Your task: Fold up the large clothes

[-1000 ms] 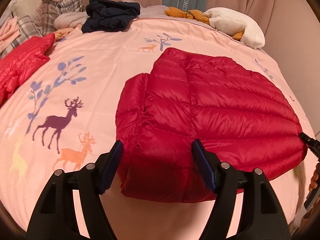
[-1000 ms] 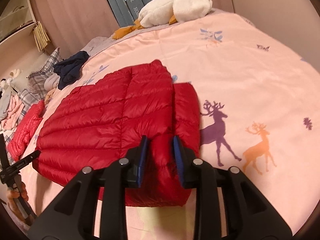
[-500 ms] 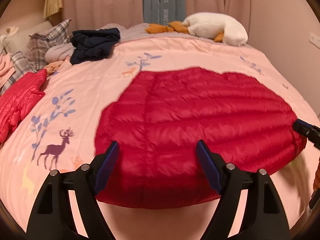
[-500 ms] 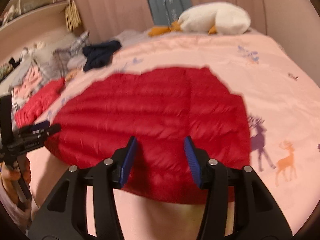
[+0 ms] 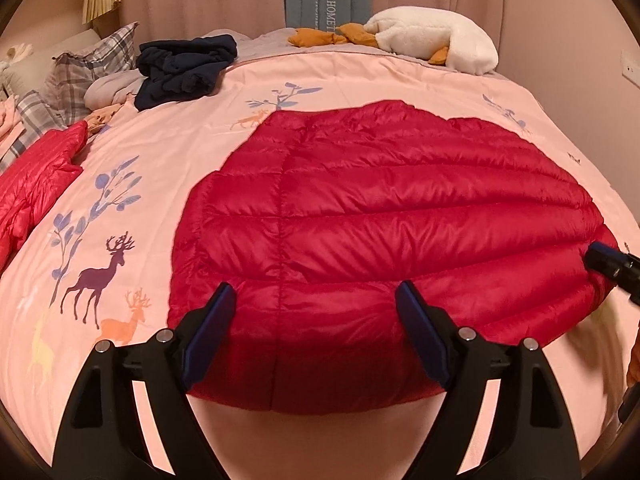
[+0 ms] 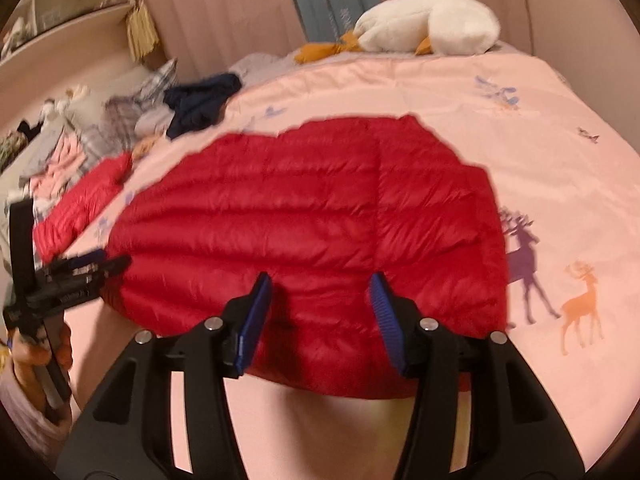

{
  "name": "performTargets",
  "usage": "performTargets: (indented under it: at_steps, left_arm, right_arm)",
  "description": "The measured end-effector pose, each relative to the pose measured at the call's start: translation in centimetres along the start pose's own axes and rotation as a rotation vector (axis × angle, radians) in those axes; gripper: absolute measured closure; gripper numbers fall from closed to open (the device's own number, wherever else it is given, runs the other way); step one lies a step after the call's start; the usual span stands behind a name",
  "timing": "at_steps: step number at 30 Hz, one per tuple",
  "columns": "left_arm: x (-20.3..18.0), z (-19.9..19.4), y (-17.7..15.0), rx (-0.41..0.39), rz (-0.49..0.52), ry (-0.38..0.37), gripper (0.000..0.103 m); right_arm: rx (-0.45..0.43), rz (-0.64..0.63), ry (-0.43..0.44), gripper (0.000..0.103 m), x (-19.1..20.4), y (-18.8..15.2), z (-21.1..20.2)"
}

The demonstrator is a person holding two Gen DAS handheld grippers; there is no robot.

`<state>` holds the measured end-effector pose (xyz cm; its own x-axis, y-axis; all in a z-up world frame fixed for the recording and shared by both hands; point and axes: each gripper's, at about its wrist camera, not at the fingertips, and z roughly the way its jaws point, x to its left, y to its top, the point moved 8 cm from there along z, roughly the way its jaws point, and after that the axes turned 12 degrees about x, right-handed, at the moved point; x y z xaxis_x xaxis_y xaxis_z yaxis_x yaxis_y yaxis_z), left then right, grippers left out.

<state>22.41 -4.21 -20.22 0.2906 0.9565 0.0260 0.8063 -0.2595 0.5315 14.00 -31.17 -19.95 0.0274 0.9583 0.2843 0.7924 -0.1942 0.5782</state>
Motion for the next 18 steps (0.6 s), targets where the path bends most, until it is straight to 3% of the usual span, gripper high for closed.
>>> performTargets:
  at_steps: [3, 11, 18]
  left_arm:
    - [0.8, -0.2, 0.0, -0.001, -0.027, 0.016, 0.020]
    - [1.4, 0.9, -0.4, 0.042, -0.042, 0.009, 0.019]
    - [1.9, 0.8, -0.7, 0.050, -0.053, -0.008, 0.019]
  right_arm:
    - [-0.036, 0.037, -0.030, 0.046, -1.3, 0.8, -0.8]
    - [0.055, 0.038, -0.079, 0.045, -2.6, -0.4, 2.0]
    - [0.037, 0.077, -0.052, 0.046, -2.9, 0.0, 0.8]
